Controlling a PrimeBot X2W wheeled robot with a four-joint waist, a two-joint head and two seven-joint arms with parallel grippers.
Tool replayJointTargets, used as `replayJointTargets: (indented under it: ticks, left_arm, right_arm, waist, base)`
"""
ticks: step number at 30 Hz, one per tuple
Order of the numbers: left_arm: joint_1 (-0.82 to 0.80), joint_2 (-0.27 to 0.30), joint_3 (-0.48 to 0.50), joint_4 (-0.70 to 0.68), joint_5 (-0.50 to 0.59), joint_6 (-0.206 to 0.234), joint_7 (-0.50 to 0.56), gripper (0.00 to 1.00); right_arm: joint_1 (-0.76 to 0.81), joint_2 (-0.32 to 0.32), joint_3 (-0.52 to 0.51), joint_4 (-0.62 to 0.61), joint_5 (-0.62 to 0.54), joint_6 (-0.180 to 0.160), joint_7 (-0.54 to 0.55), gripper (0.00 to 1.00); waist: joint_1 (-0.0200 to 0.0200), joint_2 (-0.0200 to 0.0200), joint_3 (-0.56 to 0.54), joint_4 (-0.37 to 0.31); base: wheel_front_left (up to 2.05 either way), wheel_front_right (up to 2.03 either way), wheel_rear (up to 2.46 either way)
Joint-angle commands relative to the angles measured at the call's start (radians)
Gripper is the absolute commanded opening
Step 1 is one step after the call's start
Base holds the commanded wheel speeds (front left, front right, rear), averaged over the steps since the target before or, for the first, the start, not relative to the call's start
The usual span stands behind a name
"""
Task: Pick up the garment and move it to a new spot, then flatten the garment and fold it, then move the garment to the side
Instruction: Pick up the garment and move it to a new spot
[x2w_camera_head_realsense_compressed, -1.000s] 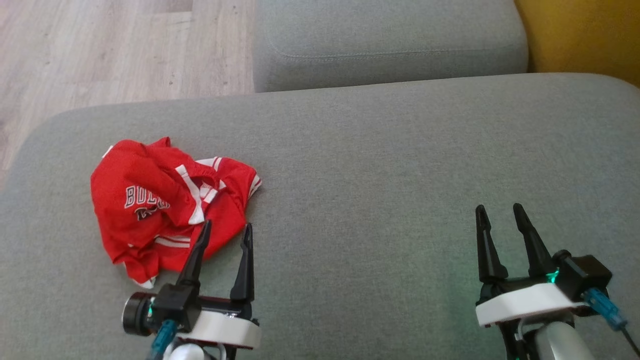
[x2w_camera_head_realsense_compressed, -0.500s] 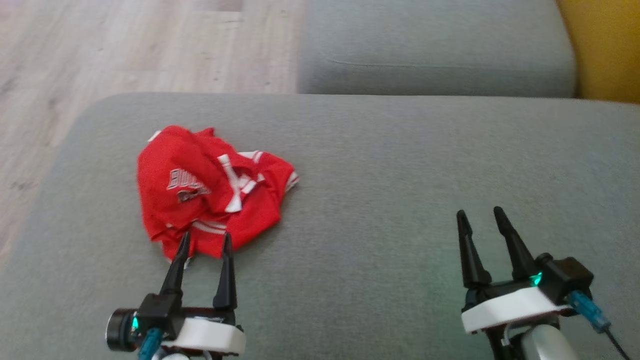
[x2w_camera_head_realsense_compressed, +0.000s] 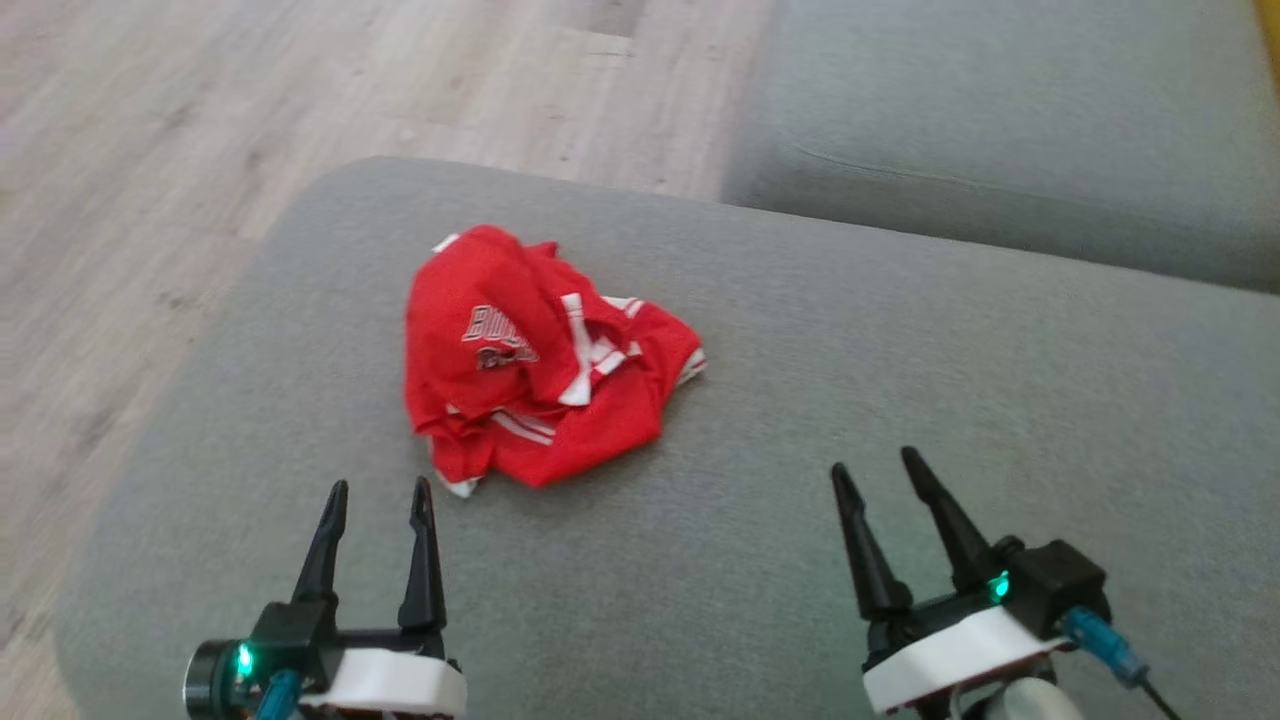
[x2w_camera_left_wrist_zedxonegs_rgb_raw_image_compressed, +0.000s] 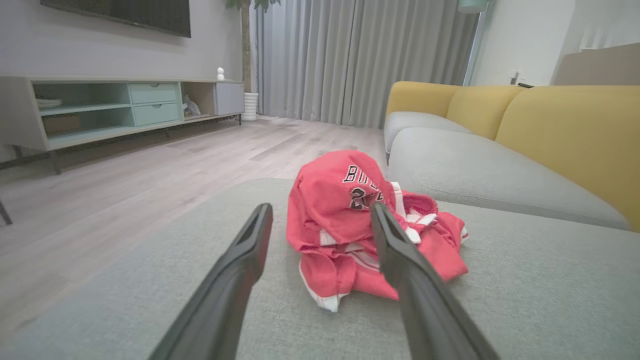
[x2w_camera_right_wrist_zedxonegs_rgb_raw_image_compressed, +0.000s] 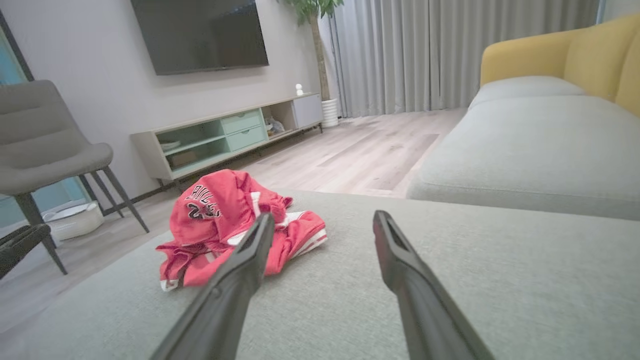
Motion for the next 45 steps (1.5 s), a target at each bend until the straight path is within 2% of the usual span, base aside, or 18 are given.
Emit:
replayJointTargets:
  ticks: [1, 9, 15, 19, 24, 25, 30, 34, 39, 45]
  left_arm:
    - [-0.029, -0.002, 0.041, -0.029, 0.009, 0.004, -0.01, 1.0]
    - [-0.016, -0.005, 0.055, -0.037, 0.011, 0.005, -0.01, 1.0]
    - [-0.013, -0.006, 0.066, -0.049, 0.012, 0.007, -0.01, 1.0]
    - [-0.046, 0.007, 0.068, -0.046, 0.024, -0.013, -0.01, 1.0]
    - [-0.18, 0.06, 0.039, 0.009, 0.053, -0.068, 0.023, 1.0]
    - [-0.18, 0.06, 0.039, 0.009, 0.053, -0.068, 0.023, 1.0]
    - [-0.358, 0.112, 0.014, 0.107, 0.052, -0.133, 0.165, 1.0]
    - [-0.47, 0.141, 0.001, 0.199, 0.035, -0.16, 0.266, 1.0]
    - [-0.562, 0.175, -0.005, 0.306, 0.034, -0.168, 0.31, 1.0]
    - [-0.629, 0.188, -0.006, 0.414, 0.007, -0.177, 0.325, 1.0]
  right_arm:
    - [-0.026, -0.007, 0.03, -0.03, 0.004, -0.001, -0.011, 1.0]
    - [-0.024, -0.007, 0.053, -0.031, 0.001, -0.001, -0.011, 1.0]
    - [-0.031, -0.007, 0.059, -0.031, -0.004, -0.001, -0.011, 1.0]
    - [-0.044, -0.007, 0.05, -0.035, -0.005, -0.001, -0.011, 1.0]
    - [-0.069, -0.007, 0.029, -0.041, -0.028, -0.001, -0.011, 1.0]
    - [-0.069, -0.007, 0.029, -0.041, -0.028, -0.001, -0.011, 1.0]
    - [-0.096, -0.007, 0.013, -0.044, -0.049, -0.001, -0.011, 1.0]
    - [-0.116, -0.007, 0.011, -0.045, -0.056, -0.001, -0.011, 1.0]
    - [-0.138, -0.007, 0.017, -0.046, -0.06, -0.001, -0.011, 1.0]
    - [-0.155, -0.007, 0.019, -0.047, -0.063, -0.001, -0.011, 1.0]
  waist:
    - [0.0, 0.0, -0.006, 0.024]
    - [0.0, 0.0, -0.009, 0.071]
    - [0.0, 0.0, 0.006, 0.063]
    - [0.0, 0.0, 0.039, 0.034]
    - [0.0, 0.0, 0.102, 0.0]
    - [0.0, 0.0, 0.102, 0.0]
    - [0.0, 0.0, 0.162, -0.033]
    - [0.0, 0.0, 0.201, -0.063]
    - [0.0, 0.0, 0.238, -0.103]
    - [0.0, 0.0, 0.268, -0.141]
  base:
    - [0.0, 0.0, 0.0]
    - [0.0, 0.0, 0.0]
    - [0.0, 0.0, 0.0]
    - [0.0, 0.0, 0.0]
    - [0.0, 0.0, 0.0]
    - [0.0, 0.0, 0.0]
    - [0.0, 0.0, 0.0]
    - [0.0, 0.0, 0.0]
    - [0.0, 0.0, 0.0]
    - [0.0, 0.0, 0.0]
